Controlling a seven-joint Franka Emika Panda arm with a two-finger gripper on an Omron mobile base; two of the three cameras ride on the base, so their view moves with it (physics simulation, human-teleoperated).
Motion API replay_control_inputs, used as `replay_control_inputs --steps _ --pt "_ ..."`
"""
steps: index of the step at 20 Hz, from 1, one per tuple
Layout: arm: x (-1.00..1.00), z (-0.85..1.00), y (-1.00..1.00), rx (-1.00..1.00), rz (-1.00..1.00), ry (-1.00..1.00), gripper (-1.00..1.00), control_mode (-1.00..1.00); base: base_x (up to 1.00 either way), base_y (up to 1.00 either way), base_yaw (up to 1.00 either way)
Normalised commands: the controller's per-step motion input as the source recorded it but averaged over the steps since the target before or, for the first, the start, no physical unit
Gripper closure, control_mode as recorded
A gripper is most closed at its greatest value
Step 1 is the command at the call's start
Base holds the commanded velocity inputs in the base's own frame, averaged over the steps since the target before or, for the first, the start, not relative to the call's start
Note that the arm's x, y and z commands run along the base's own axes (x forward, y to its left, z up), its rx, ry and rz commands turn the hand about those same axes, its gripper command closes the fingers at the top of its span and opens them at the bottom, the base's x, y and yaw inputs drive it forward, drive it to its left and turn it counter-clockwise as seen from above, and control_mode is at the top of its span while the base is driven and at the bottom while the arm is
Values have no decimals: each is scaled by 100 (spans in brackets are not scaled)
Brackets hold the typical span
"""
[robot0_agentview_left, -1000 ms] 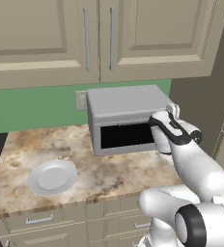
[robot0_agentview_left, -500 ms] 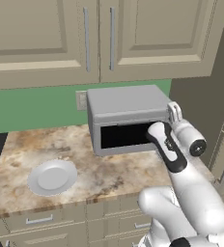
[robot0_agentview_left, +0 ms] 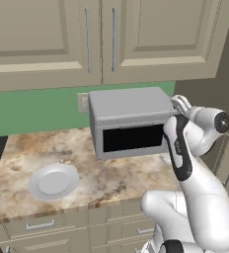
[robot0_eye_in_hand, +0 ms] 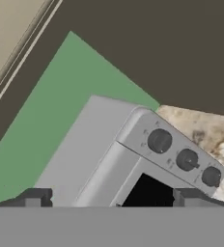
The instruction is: Pull the toaster oven rack outwards. Pick up the baguette from the plate and place it on the toaster oven rack. Close the toaster oven door fully and set the temperature to the lowest setting.
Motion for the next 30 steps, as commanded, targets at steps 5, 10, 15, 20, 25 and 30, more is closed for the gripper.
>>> replay_control_inputs --steps 5,10,15,20,25,30 --pt "-8 -11 0 -9 15 29 -100 -100 0 0 0" --pt "-23 -64 0 -10 11 -3 -100 -100 0 0 0" --pt "-1 -27 -2 -17 7 -7 -100 -100 0 0 0" --pt "0 -2 -4 -27 1 -5 -100 -100 0 0 0" --pt "0 -15 -16 -28 1 0 -100 -100 0 0 0" --pt "7 -23 -21 -16 4 14 -100 -100 0 0 0"
